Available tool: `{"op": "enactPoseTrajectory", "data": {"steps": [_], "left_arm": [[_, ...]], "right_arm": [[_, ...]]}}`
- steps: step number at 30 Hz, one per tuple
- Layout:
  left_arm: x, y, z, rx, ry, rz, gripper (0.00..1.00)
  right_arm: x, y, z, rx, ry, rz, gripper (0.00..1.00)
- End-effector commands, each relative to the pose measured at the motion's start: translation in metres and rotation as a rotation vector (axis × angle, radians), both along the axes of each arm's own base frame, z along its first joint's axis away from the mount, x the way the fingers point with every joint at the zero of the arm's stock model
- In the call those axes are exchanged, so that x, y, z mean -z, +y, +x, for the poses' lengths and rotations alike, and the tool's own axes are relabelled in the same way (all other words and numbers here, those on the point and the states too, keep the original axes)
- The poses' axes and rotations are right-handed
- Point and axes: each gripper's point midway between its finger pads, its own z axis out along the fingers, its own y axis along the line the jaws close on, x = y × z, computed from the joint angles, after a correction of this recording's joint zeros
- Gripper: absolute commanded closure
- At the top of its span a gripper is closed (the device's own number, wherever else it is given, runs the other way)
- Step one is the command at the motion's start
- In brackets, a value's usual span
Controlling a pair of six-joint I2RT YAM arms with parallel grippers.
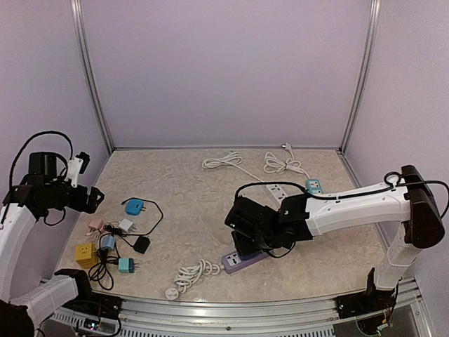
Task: Insert the plug
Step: Insert the plug into the socket.
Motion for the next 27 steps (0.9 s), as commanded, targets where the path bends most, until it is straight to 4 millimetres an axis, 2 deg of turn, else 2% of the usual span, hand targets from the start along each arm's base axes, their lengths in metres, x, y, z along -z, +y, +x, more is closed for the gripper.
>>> {"op": "enactPoseTrajectory", "data": {"steps": [1, 5, 9, 12, 17, 18, 23, 24, 26, 27], "left_arm": [[0.005, 0.004, 0.0, -0.004, -0.001, 0.016, 0.01], [0.005, 0.004, 0.0, -0.003, -0.001, 0.018, 0.01], [0.006, 0.004, 0.001, -0.003, 0.005, 0.015, 0.01], [0.007, 0.003, 0.002, 0.0, 0.01, 0.011, 0.01], [0.007, 0.002, 0.002, 0.003, 0.014, 0.009, 0.01], [0.008, 0.002, 0.002, 0.003, 0.015, 0.009, 0.01], [0.008, 0.003, 0.002, 0.002, 0.02, 0.008, 0.01], [0.008, 0.003, 0.002, 0.002, 0.021, 0.009, 0.01], [0.009, 0.003, 0.002, 0.004, 0.025, 0.009, 0.01], [0.009, 0.004, 0.002, 0.003, 0.027, 0.01, 0.01]], "right_arm": [[0.014, -0.01, -0.006, 0.002, -0.007, 0.003, 1.0], [0.061, -0.029, -0.025, 0.003, 0.052, -0.093, 1.0], [0.093, -0.048, -0.047, 0.006, 0.109, -0.177, 1.0], [0.104, -0.059, -0.056, 0.004, 0.129, -0.244, 1.0], [0.103, -0.064, -0.06, 0.0, 0.141, -0.256, 1.0], [0.1, -0.063, -0.059, -0.005, 0.137, -0.256, 0.94], [0.064, -0.037, -0.049, -0.059, 0.087, -0.231, 0.22], [0.055, -0.031, -0.046, -0.069, 0.07, -0.224, 0.11], [0.035, -0.017, -0.04, -0.092, 0.036, -0.199, 0.01], [0.024, -0.011, -0.037, -0.1, 0.019, -0.182, 0.01]]}}
